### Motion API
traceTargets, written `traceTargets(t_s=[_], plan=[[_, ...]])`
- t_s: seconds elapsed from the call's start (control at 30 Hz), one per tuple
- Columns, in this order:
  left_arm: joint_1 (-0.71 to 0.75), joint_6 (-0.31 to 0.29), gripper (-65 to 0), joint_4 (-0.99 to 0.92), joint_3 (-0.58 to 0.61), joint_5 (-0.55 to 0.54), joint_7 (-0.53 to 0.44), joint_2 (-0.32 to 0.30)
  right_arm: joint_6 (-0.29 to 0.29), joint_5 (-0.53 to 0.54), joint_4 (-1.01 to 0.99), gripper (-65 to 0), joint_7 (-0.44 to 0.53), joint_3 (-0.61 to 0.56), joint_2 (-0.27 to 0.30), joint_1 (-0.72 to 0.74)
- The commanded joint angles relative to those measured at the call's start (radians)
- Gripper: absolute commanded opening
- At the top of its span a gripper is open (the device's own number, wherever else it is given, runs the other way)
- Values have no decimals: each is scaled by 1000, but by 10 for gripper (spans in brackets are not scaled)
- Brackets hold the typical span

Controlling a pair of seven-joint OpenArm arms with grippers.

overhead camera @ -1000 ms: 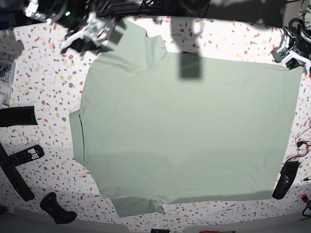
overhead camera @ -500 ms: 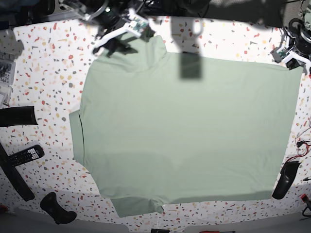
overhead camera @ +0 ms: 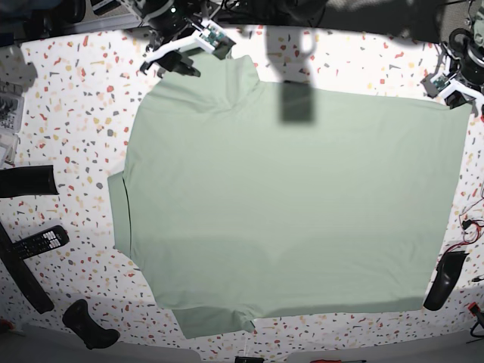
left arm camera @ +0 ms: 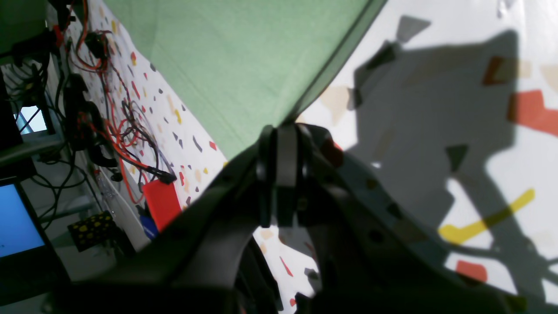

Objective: Fold the T-shirt properly
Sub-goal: 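Grasp the hem corners with the left and right grippers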

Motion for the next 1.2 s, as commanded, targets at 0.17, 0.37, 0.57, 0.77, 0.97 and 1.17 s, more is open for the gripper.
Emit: traceTargets(t_s=[0.17, 0.37, 0.57, 0.77, 0.97, 1.17], plan=[[6, -24, -650, 2, -3, -2, 6, -11, 0, -33, -1, -304, -76, 3, 5, -4], [6, -24, -650, 2, -3, -2, 6, -11, 0, -47, 0, -570, -119, 3, 6, -9], [6, -23, -650, 2, -3, -2, 6, -11, 0, -47, 38, -650, -118, 3, 6, -9], [3, -19, -650, 2, -3, -1, 7, -12, 0, -36, 146, -650, -131, 3, 6, -9], [3, 77, -650, 7, -3, -1, 7, -24, 0, -36, 216, -650, -136, 3, 11, -5], [3, 103, -650, 67, -3, -1, 7, -52, 0, -6, 218, -650, -136, 3, 11, 28]])
